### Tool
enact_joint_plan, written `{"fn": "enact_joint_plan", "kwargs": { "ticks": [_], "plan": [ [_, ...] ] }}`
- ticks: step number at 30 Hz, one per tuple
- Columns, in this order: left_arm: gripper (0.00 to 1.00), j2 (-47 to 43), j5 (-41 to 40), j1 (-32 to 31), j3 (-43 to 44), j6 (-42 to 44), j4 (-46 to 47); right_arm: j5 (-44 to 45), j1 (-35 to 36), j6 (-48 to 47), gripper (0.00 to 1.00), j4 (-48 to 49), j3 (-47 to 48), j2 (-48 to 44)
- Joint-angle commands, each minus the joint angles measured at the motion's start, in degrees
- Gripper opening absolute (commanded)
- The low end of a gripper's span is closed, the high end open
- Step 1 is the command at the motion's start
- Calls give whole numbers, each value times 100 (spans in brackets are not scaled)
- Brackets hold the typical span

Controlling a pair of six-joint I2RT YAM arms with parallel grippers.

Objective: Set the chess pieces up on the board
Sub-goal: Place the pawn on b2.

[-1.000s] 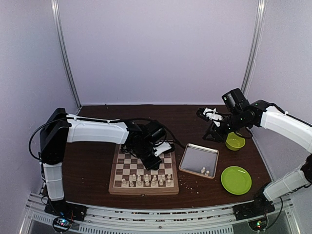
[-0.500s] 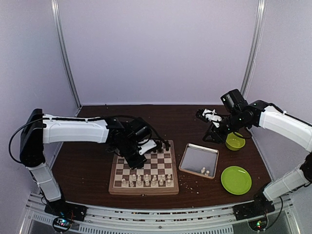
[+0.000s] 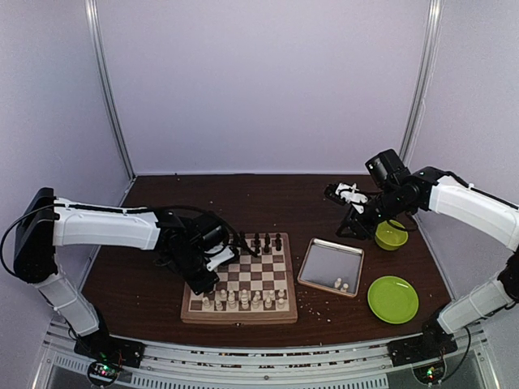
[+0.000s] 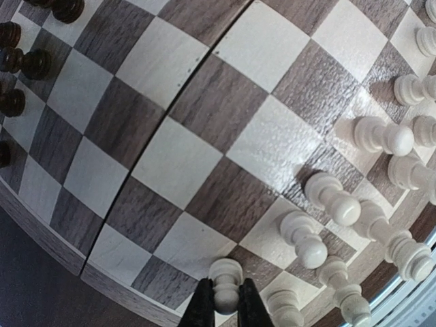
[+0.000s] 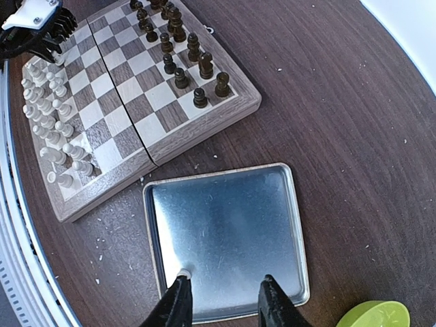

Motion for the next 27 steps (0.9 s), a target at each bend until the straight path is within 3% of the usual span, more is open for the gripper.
{"fn": "enact_joint_plan", "kwargs": {
  "ticks": [1, 21, 27],
  "plan": [
    [2, -170, 105, -4, -61, -117, 119, -93, -30, -41, 34, -85, 37, 66],
    [3, -101, 461, -12, -150, -144, 127, -120, -30, -50, 34, -134, 62, 119],
    [14, -96, 462, -25, -195, -119, 109, -111, -30, -51, 34, -146, 64, 115]
  ]
}}
